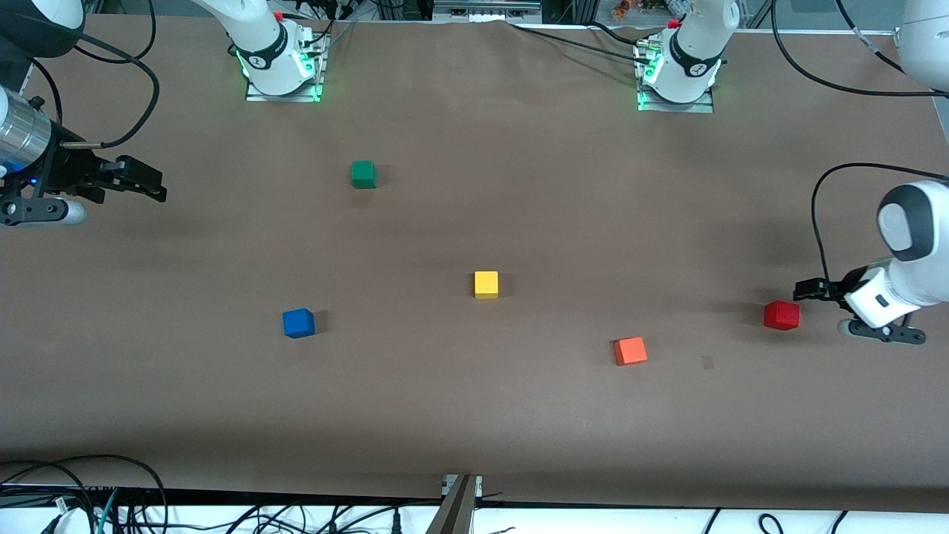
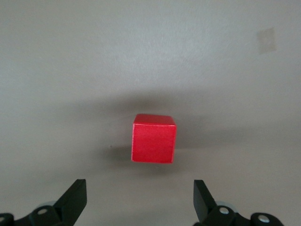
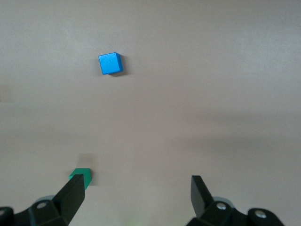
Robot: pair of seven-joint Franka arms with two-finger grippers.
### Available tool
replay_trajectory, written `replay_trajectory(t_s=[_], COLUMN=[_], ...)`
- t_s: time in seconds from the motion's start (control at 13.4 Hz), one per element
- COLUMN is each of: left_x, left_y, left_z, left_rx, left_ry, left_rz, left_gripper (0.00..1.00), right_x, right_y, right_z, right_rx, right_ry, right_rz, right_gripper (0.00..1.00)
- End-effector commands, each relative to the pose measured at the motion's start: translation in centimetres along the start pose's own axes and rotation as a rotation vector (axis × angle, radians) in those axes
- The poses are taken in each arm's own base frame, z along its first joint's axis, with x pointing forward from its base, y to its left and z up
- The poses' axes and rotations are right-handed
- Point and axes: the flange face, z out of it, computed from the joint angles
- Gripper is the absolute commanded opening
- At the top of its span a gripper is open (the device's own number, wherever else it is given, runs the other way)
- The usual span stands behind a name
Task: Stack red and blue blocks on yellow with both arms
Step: 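Close the left gripper on the red cube and lift it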
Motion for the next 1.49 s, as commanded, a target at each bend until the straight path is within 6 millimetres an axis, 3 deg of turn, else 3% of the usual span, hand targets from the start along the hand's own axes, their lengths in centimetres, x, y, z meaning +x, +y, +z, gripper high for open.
replay_trajectory(t_s=[0.0, 0.52, 0.82, 0.9, 1.04, 1.12, 1.19, 1.42], left_x=[-0.4, 0.3, 0.7, 0.6, 0.7, 0.6, 0.7, 2.5], left_y=[1.0, 2.0, 1.6, 1.6, 1.6, 1.4, 1.3, 1.8], left_z=[1.9, 6.2, 7.1, 7.0, 6.9, 6.8, 6.6, 3.4], left_rx=[0.001, 0.004, 0.016, 0.018, 0.018, 0.018, 0.02, 0.043], left_ry=[0.019, 0.055, 0.084, 0.083, 0.083, 0.083, 0.087, 0.131], left_rz=[0.044, 0.1, 0.101, 0.107, 0.108, 0.105, 0.108, 0.141], left_gripper=[1.0, 1.0, 1.0, 0.83, 0.27, 0.07, 0.0, 0.0], right_x=[0.2, 0.2, 0.4, 0.4, 0.4, 0.4, 0.4, 0.5], right_y=[0.0, 0.1, 0.1, 0.1, 0.1, 0.1, 0.0, 0.1], right_z=[-0.6, -0.6, -0.1, -0.1, -0.1, -0.2, -0.2, 0.0], right_rx=[-0.004, -0.002, -0.006, -0.006, -0.006, -0.006, -0.006, -0.005], right_ry=[0.01, 0.01, 0.001, 0.003, 0.003, 0.003, 0.004, 0.0], right_rz=[-0.012, -0.011, -0.009, -0.009, -0.009, -0.011, -0.011, -0.01], right_gripper=[1.0, 1.0, 1.0, 1.0, 1.0, 1.0, 1.0, 1.0])
